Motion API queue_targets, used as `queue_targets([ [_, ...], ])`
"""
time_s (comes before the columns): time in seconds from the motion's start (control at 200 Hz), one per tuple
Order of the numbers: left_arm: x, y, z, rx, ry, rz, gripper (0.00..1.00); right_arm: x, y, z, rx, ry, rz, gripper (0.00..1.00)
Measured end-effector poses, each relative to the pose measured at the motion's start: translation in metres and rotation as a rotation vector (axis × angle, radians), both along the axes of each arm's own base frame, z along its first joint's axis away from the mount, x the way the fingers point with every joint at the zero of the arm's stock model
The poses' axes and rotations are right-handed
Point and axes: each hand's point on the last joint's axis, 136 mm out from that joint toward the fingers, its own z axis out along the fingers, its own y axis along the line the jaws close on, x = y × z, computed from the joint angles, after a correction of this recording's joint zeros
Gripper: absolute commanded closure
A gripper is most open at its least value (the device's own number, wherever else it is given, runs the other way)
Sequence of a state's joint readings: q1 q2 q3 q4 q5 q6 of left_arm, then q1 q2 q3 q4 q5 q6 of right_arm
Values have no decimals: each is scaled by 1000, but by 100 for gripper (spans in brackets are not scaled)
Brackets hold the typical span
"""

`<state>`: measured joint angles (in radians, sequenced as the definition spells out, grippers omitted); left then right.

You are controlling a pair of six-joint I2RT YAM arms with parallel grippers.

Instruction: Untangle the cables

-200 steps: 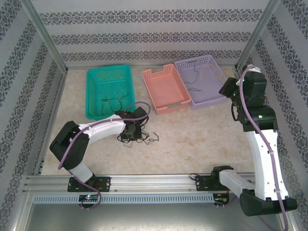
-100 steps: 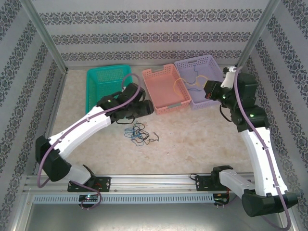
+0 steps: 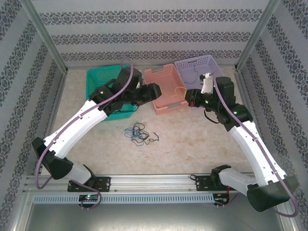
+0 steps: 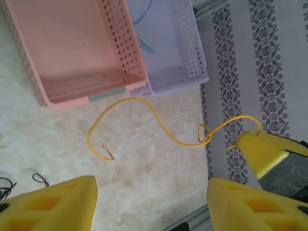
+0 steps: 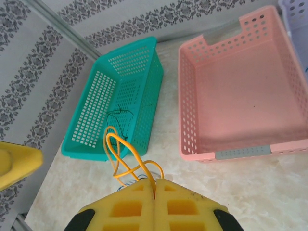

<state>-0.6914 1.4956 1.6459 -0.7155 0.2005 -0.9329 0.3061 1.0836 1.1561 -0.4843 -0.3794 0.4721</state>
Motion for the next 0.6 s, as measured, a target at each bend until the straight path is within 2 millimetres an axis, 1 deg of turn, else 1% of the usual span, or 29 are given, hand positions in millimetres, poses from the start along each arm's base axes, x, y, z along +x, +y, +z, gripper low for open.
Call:
queue_targets([
  [0.135, 1, -7, -13, 41, 0, -60, 44, 1, 7, -8, -8, 26, 21, 100],
  [0.26, 0, -3, -26, 129, -54, -143, 46, 3, 10, -18, -16, 72, 33, 100],
  [0.335, 3, 5, -37, 201, -85, -184, 44, 3, 13, -19, -13, 95, 48, 100],
  [0.49, 4, 30, -74, 332, -79, -233, 35, -1, 19, -14, 15, 116, 95, 100],
  [0.6, 1, 38, -95, 364, -54, -272, 33, -3, 24, -14, 34, 137, 129, 100],
])
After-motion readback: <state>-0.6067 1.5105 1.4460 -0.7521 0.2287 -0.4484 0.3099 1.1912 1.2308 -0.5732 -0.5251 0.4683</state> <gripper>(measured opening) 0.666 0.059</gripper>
